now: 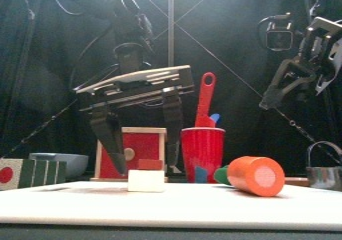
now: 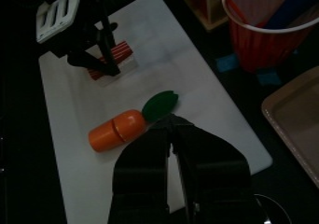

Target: Place salmon sushi on cutting board

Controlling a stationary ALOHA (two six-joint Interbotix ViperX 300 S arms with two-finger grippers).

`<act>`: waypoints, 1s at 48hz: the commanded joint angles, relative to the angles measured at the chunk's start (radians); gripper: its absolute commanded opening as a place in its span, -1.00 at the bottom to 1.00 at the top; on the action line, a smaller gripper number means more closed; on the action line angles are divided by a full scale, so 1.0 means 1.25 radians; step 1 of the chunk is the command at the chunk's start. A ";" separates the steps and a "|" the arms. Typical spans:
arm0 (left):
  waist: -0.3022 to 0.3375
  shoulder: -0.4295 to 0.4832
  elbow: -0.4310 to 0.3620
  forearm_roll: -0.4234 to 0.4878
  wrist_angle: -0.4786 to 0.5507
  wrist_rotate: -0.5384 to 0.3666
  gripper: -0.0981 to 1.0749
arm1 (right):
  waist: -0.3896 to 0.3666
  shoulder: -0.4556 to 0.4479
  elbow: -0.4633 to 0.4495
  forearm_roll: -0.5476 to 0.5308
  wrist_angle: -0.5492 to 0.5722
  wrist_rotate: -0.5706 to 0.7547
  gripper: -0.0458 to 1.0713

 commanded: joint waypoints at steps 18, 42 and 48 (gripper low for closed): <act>-0.005 -0.201 0.055 0.102 0.098 0.145 0.86 | -0.002 -0.011 -0.006 -0.001 0.002 -0.001 -0.18; 0.000 -0.509 0.373 0.271 -0.299 0.268 0.85 | 0.002 -0.043 -0.032 -0.017 0.005 -0.004 -0.18; 0.004 -0.587 0.459 0.393 -0.469 0.272 0.85 | 0.004 -0.050 -0.043 -0.049 0.004 -0.004 -0.18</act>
